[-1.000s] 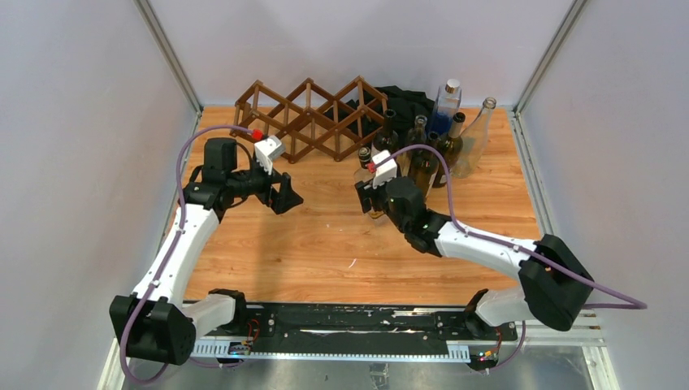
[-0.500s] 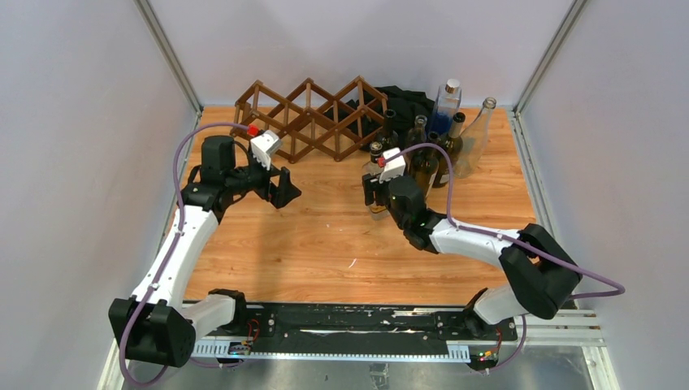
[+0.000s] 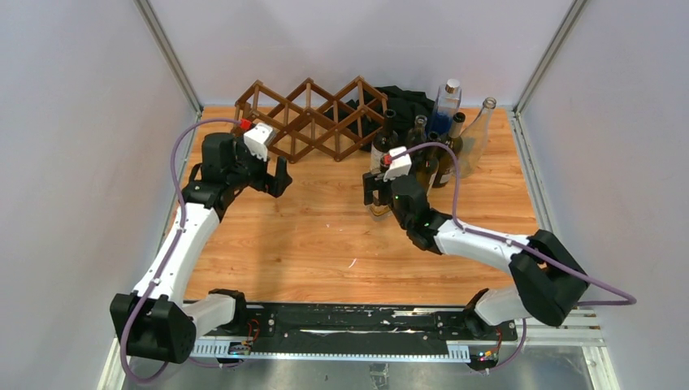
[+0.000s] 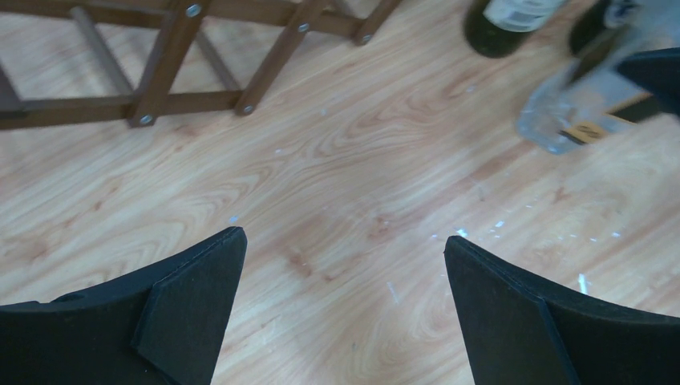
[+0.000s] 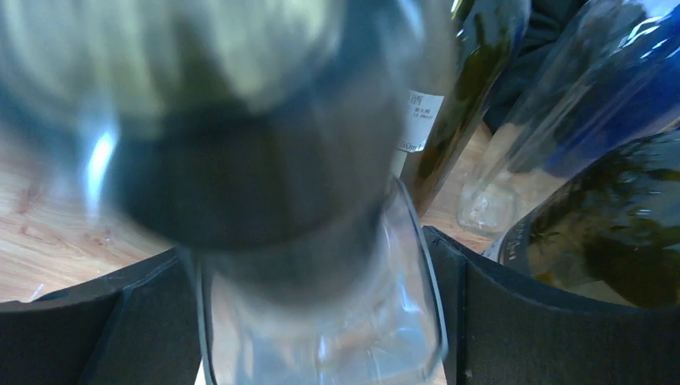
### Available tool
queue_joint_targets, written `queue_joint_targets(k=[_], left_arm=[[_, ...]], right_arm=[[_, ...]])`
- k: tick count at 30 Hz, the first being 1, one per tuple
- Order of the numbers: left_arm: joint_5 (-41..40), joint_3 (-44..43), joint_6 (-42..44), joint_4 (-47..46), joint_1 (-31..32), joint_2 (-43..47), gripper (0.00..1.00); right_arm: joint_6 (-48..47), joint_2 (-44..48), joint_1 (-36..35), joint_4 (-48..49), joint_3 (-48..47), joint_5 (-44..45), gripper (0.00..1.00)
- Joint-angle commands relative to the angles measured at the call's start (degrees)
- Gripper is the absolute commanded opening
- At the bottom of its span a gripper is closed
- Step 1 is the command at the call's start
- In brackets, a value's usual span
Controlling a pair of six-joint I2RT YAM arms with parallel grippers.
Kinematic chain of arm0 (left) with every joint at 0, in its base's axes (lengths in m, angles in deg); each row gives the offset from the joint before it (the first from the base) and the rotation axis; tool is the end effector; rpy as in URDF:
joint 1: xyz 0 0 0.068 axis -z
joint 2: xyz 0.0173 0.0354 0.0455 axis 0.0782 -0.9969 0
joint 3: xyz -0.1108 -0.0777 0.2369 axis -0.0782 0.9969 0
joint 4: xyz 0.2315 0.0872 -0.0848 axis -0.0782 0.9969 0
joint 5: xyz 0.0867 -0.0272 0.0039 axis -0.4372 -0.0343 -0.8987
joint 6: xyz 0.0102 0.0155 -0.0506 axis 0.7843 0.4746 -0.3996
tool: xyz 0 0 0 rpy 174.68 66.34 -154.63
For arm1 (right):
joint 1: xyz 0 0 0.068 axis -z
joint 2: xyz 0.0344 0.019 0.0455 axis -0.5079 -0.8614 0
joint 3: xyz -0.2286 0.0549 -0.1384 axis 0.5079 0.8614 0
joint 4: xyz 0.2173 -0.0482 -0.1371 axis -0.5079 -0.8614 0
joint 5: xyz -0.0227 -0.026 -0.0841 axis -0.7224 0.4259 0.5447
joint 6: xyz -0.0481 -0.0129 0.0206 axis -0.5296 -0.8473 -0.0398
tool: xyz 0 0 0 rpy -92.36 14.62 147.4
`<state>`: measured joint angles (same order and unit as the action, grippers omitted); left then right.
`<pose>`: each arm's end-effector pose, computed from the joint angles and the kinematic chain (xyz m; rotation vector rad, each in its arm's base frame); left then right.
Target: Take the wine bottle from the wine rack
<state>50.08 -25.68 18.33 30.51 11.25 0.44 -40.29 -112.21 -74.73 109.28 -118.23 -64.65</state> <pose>0.2403 -0.0440 0.3243 0.5539 1.9982 -0.4441 0.2301 0.2046 0.2455 -0.2522 1.6874 0.3362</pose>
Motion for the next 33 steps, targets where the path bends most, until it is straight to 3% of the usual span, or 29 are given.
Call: queue_joint_targets(k=[1, 13, 19, 25, 33], left_arm=[[-11.2, -1.9, -1.2, -1.5, -0.7, -1.9, 1.0], [-17.2, -0.2, -2.8, -6.7, -1.4, -1.7, 1.0], [-17.9, 3.4, -3.5, -9.6, -1.5, -1.5, 1.0], [-18.1, 13.3, -3.7, -20.4, -1.5, -1.9, 1.0], [-20.1, 23.0, -3.6, -37.9, -1.6, -7.9, 1.0]], right_arm=[[1.7, 5.6, 0.4, -4.3, -2.4, 1.7, 0.93], [5.5, 23.7, 0.3, -26.6, -4.0, -2.2, 0.97], [7.5, 34.3, 0.6, -39.8, -4.1, 2.7, 0.98], [10.6, 40.8, 5.7, -46.8, -0.1, 13.9, 0.99], [19.4, 43.2, 13.4, -43.5, 11.6, 41.1, 1.0]])
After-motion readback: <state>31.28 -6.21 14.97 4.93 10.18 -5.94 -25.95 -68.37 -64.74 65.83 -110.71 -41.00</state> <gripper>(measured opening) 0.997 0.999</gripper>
